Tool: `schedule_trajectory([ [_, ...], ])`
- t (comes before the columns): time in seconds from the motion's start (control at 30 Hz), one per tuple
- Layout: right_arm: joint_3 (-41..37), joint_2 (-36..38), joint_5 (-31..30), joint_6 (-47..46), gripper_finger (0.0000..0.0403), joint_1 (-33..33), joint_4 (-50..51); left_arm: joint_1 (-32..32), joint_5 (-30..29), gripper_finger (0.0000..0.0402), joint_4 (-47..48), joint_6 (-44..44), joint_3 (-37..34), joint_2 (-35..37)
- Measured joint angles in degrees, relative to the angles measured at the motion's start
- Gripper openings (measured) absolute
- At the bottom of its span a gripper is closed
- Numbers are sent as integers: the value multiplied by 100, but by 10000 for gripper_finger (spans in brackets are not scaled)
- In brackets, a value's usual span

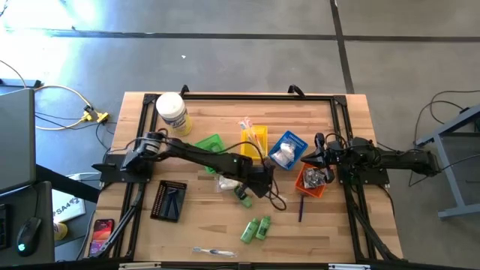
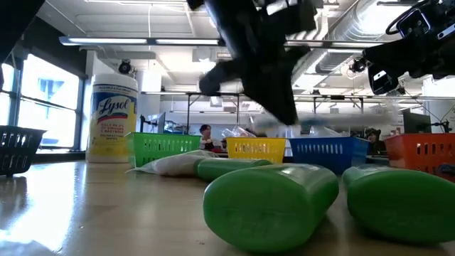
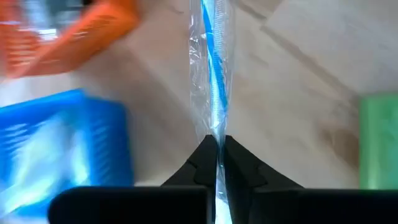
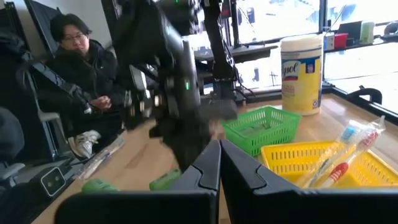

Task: Pick & Place Travel size toiletries
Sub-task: Put the top blue toothbrush into the yellow bin

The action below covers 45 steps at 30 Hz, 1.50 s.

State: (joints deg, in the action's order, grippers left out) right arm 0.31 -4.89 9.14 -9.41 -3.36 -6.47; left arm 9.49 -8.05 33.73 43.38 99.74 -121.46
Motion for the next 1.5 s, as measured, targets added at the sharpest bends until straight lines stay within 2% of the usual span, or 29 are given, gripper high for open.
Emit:
schedule_trajectory([
  [0.13, 1, -4, 0, 0, 2, 0, -25, 67, -858, 3, 493, 110, 3, 494],
  [0.33, -1, -5, -1, 0, 2, 0, -64, -65, -2730, 3, 1155, 559, 11, 1108],
  [0.5, 0, -49, 0, -1, 2, -1, -150, -579, -3541, 3, 1616, 1000, 13, 1257],
  [0.57, 1, -69, -1, -2, 2, -1, -147, -833, -3616, 3, 1851, 1098, -15, 1258],
  [0.8, 0, -70, -1, -2, 2, -1, -145, -1443, -3393, 3, 1809, 1626, -413, 1214],
  [1.1, -1, -70, -19, 13, 2, -2, -145, -1385, -3126, 3, 947, 2809, -1073, 1219],
  [1.23, 1, -70, -19, 20, 2, -2, -145, -1398, -3027, 3, 424, 2972, -1256, 1219],
  [1.5, 0, -70, -21, 20, 2, -1, -147, -1398, -2844, 3, 178, 3276, -1421, 1127],
])
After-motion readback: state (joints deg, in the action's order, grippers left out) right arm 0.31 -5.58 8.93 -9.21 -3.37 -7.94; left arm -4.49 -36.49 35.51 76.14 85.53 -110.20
